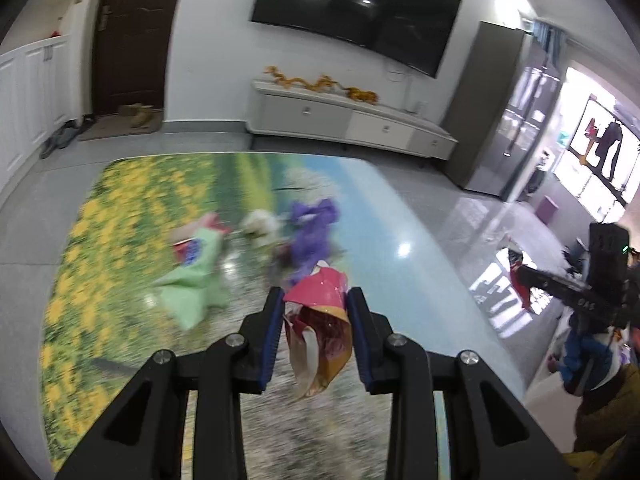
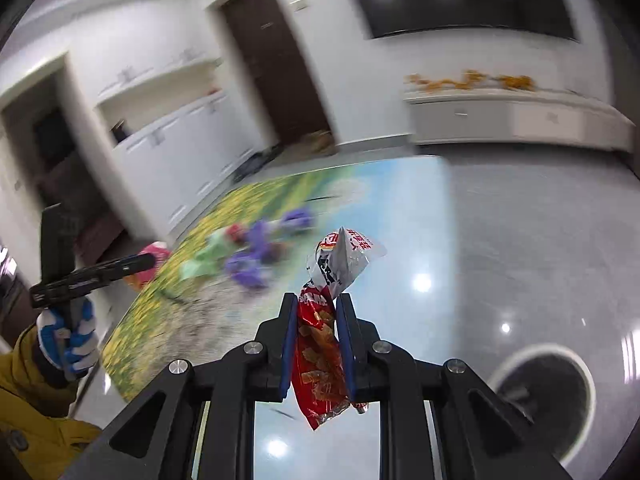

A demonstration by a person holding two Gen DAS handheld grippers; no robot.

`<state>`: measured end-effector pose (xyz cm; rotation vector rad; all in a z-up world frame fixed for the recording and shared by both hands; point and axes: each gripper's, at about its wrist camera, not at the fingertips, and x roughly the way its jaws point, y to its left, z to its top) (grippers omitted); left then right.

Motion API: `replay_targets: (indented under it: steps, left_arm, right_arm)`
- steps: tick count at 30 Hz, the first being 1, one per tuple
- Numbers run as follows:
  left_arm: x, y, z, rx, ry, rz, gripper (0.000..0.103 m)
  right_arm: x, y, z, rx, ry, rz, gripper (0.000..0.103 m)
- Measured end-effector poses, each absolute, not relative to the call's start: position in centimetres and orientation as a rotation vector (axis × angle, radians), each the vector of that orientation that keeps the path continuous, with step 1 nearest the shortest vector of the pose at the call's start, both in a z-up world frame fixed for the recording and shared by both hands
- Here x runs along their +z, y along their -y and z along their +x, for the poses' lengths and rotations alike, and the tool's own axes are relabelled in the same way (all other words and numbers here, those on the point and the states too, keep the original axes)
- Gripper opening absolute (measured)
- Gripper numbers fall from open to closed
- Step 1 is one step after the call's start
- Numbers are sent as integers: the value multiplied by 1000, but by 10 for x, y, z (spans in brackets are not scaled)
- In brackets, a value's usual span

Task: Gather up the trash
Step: 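Carry the pink bag and red chip bag to the bin and release both, then move both open grippers back toward the table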

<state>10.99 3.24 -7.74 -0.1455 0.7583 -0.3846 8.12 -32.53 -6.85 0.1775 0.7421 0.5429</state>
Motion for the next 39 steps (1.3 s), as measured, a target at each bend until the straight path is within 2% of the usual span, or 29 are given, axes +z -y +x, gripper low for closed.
replay_targets:
  steps: [8, 17, 21, 24, 26, 27, 28, 39]
  left_arm:
    - [-69, 121, 149, -655, -827, -52, 30]
    - [-103, 317, 179, -852, -981, 56, 31]
    - [-123, 374, 192, -875, -1034, 64, 32]
    - [-134, 399, 200, -881, -1062, 71, 33]
    - [-139, 407, 202, -883, -1077, 68, 39]
    - [-140, 408, 204, -884, -1078, 65, 48]
    - [-140, 406, 201, -884, -1072, 66, 52]
    - [-114, 342, 179, -813, -986, 81, 52]
  right_arm:
    - [-104, 449, 60, 266, -762, 327, 19]
    - [-164, 520, 76, 124, -863, 432, 19]
    - [-179, 546, 80, 56, -891, 453, 25]
    - [-187, 563, 78, 4, -900, 474, 54]
    - [-191, 572, 74, -14, -901, 491, 54]
    - [-192, 574, 72, -19, -902, 496, 54]
    - [-193, 576, 70, -22, -904, 498, 54]
    - [-162, 547, 68, 19, -849, 462, 54]
